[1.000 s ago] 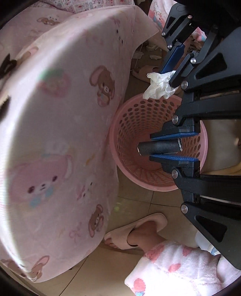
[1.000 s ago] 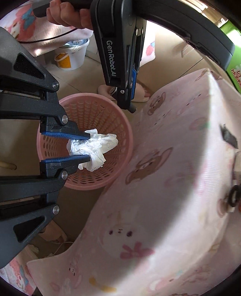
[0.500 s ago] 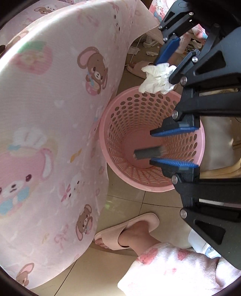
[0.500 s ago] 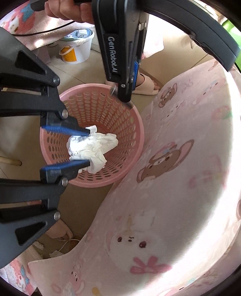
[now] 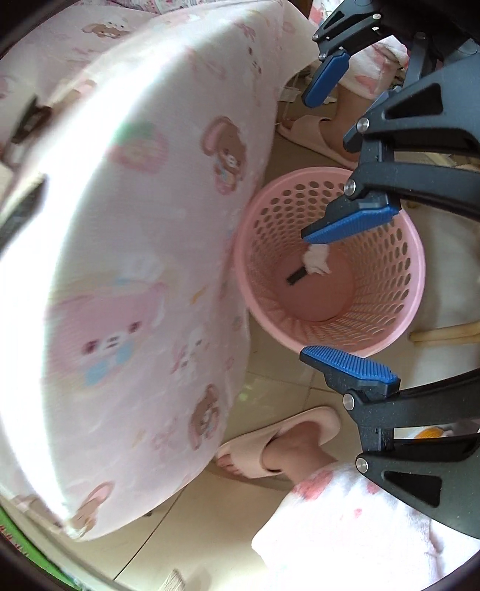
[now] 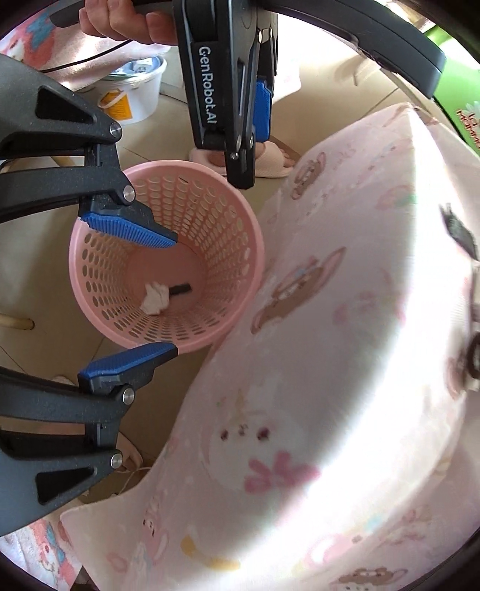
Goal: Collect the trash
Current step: 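Open both grippers to drop the cylinder and tissue into the basket, then move both grippers back up toward the remaining items on the seat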
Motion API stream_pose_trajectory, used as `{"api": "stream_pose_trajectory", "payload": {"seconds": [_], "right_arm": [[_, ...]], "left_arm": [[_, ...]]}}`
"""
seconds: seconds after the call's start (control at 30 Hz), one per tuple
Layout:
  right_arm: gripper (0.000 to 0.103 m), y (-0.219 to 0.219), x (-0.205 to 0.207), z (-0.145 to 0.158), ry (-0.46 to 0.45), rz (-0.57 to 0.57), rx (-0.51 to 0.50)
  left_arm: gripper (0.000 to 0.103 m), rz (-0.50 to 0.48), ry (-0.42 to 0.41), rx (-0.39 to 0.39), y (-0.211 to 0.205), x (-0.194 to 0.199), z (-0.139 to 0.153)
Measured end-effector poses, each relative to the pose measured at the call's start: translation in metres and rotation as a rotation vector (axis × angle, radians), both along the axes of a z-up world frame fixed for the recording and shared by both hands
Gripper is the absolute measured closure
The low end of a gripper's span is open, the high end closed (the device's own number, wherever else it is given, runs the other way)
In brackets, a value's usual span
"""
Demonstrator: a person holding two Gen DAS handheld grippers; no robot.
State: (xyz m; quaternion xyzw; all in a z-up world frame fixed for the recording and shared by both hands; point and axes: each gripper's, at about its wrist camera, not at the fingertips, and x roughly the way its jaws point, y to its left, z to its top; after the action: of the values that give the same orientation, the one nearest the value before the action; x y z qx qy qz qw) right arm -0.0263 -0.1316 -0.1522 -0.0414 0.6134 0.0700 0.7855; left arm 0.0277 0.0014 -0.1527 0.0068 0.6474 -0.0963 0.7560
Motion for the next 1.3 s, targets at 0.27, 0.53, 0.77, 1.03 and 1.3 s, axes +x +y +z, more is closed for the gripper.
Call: {"api": "stream_pose_trajectory", "payload": {"seconds": [0.27,0.53,0.77,1.03,1.3], "right_arm": [[0.047,-0.002,-0.013,0.053,-0.178,0.022,0.019],[0.039,-0.023,-0.019,0.120,-0.472,-0.031,0.015],[0.038,-0.034,0.013,0.163,-0.549,-0.040,-0.066],[0.028,-0.038,0.052,0.190,-0.617,-0.063,-0.086],[0.020,-0.055,0.065,0.169,-0.646,-0.155,-0.063]], "left_arm": [[0.047,0.052,-0.362,0.050,0.016,-0.012,0.071],[0.038,0.065,-0.624,0.051,0.024,-0.019,0.140],[0.021,0.053,-0.754,0.037,0.017,0.005,0.209],[0.010,0.079,-0.784,0.054,0.015,0.037,0.221],[0.009,0.102,-0.713,0.102,0.021,0.051,0.172]]}}
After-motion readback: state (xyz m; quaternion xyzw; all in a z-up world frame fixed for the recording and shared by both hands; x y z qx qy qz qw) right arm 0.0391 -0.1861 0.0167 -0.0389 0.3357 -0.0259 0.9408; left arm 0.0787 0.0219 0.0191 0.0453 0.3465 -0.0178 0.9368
